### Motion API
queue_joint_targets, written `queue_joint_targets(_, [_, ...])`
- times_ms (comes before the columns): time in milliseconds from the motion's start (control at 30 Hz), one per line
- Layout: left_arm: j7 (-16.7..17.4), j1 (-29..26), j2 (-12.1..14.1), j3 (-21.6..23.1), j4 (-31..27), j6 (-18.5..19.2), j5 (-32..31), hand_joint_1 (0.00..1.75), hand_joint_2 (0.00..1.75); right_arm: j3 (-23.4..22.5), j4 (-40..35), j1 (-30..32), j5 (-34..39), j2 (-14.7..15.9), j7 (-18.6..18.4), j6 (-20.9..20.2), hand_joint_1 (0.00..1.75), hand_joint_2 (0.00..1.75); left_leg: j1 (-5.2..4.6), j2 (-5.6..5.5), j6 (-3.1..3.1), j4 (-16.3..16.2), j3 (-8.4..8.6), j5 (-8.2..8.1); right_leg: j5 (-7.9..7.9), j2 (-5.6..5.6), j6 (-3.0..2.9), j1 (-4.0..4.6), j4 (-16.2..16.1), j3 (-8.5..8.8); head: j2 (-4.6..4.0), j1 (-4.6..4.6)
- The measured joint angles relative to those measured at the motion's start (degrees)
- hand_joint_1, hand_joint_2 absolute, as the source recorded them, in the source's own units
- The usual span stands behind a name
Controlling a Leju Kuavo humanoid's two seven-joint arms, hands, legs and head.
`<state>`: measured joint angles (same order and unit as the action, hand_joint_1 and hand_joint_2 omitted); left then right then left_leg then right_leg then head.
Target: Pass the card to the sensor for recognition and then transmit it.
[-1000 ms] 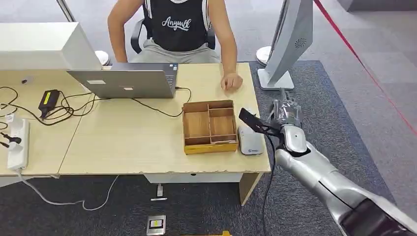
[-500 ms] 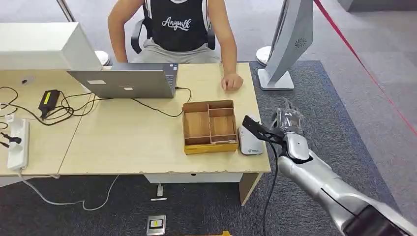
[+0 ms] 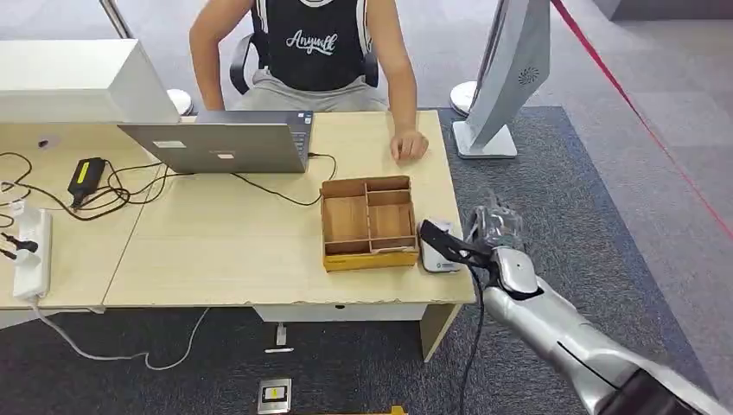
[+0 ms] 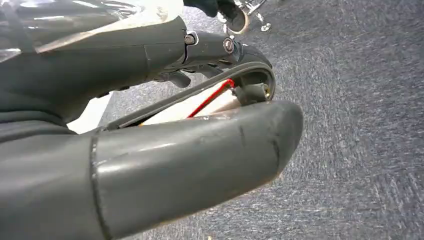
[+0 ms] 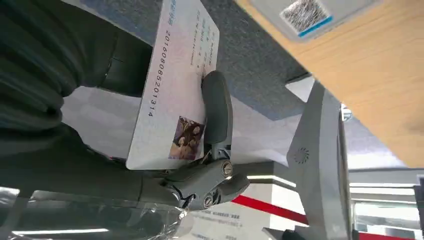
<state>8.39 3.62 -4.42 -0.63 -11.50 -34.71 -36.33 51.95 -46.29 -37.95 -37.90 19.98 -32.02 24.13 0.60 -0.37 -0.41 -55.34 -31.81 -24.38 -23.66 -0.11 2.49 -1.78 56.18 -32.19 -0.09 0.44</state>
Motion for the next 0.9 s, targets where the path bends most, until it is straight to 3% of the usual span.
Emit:
queue_joint_targets(433, [-0.28, 0.05, 0.07, 1.46, 0.00, 0.00, 1.18, 0.00, 0.00, 0.61, 5.20, 0.63, 0.87, -4.48, 3.96, 1.07, 1.75, 1.75, 0.01, 0.06, 0.00, 0.01, 0.06, 0.00, 0.00, 0.01, -0.01, 0.02, -0.01, 0.03, 0.02, 0.00])
queue_joint_targets(900, [-0.42, 0.03, 0.11, 2.43, 0.00, 0.00, 1.38, 0.00, 0.00, 0.74, 8.02, 0.45, 0.87, -6.97, 4.61, 1.11, 1.75, 1.75, 0.02, 0.09, -0.02, 0.00, 0.18, 0.02, 0.03, 0.02, -0.07, 0.03, -0.01, 0.12, 0.00, 0.02])
